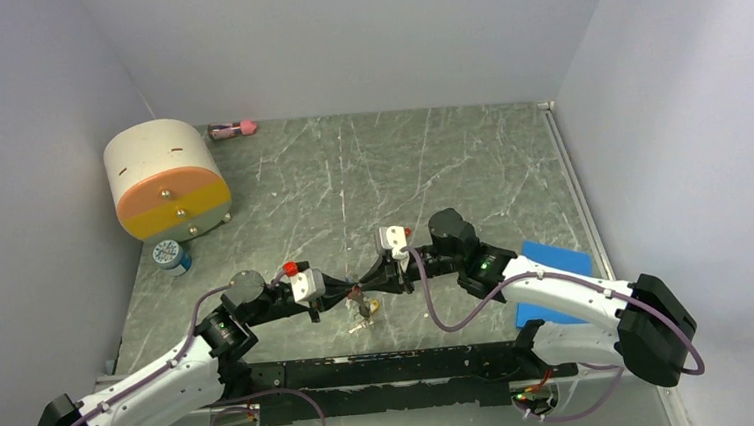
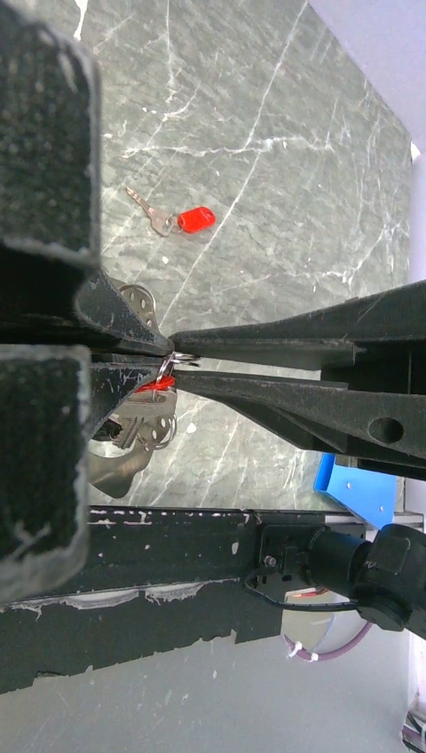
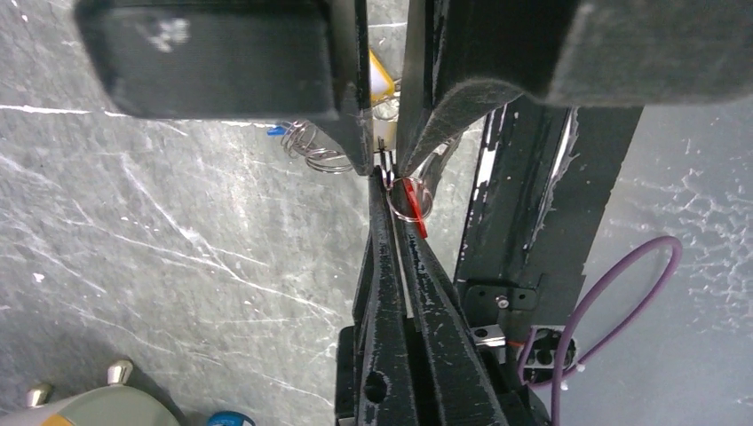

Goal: Put the keys on the keyring

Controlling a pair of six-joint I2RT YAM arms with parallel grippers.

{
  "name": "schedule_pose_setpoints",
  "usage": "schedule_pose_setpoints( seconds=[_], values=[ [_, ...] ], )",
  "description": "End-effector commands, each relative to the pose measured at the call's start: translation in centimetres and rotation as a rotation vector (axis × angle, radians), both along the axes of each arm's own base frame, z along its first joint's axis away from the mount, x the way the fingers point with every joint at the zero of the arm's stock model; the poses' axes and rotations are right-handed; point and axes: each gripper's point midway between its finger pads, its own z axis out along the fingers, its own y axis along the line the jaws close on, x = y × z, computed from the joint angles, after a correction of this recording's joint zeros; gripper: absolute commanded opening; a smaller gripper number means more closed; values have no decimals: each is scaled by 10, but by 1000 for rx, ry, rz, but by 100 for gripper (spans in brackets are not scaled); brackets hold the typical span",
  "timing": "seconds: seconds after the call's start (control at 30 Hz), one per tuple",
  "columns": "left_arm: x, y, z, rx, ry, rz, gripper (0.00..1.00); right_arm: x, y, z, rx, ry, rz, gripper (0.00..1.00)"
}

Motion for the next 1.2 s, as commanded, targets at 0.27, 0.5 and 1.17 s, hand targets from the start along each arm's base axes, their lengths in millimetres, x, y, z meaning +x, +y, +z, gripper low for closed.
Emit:
schedule_pose_setpoints(
  seconds=[0.27,0.5,1.17],
  values=[
    [-2,-4,22,-58,-45,-20,3,1,2,21,58,-85,14,0],
    [7,10,13,-8,16,82,14,3,-1,25,65,-90,-22,0],
    [23,58,38,-72,291,417,88,3,-4,29,60,-105,-26,0]
  ],
)
